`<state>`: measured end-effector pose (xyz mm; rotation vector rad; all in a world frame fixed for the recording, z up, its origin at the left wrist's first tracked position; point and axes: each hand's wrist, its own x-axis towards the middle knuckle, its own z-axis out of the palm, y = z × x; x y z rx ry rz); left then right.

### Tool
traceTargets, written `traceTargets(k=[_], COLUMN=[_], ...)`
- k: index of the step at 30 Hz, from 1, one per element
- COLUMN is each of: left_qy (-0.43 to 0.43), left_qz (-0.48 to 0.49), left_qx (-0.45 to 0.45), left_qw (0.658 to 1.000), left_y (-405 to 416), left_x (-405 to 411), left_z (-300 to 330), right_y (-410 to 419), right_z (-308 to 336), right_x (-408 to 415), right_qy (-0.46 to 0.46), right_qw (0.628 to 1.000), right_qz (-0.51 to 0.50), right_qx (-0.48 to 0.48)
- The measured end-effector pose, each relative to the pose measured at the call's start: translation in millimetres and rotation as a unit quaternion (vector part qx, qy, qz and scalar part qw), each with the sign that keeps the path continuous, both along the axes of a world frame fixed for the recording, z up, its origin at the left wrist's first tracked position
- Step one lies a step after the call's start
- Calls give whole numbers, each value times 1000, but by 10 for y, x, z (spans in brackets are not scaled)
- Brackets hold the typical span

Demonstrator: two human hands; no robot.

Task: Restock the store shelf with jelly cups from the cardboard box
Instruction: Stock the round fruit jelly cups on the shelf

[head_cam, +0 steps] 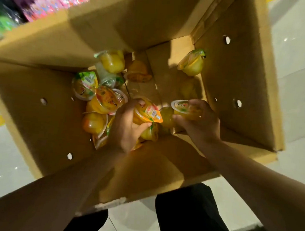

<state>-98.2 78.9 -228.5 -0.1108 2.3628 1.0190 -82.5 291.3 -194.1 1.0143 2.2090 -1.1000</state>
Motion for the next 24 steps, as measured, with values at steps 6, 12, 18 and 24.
traceTargets(k=[6, 12, 18, 24], left_qy=[-9, 48, 116, 223], left_qz=[76, 97, 84, 88], left_qx=[108, 106, 125, 186], left_qw=[991, 988, 982, 953], left_y=[-73, -149, -309, -594], left_x=[-140, -178, -168, -166], left_z=[1775, 3653, 5403, 6921], right_y=[-164, -220, -207, -318], right_z=[1477, 3154, 5019, 6607], right_x=[-43, 88, 21, -179], right_qy=[134, 225, 207, 282], right_qw=[991, 974, 972, 948], right_qz=[15, 0, 37, 116], right_qx=[-2, -24, -102, -96])
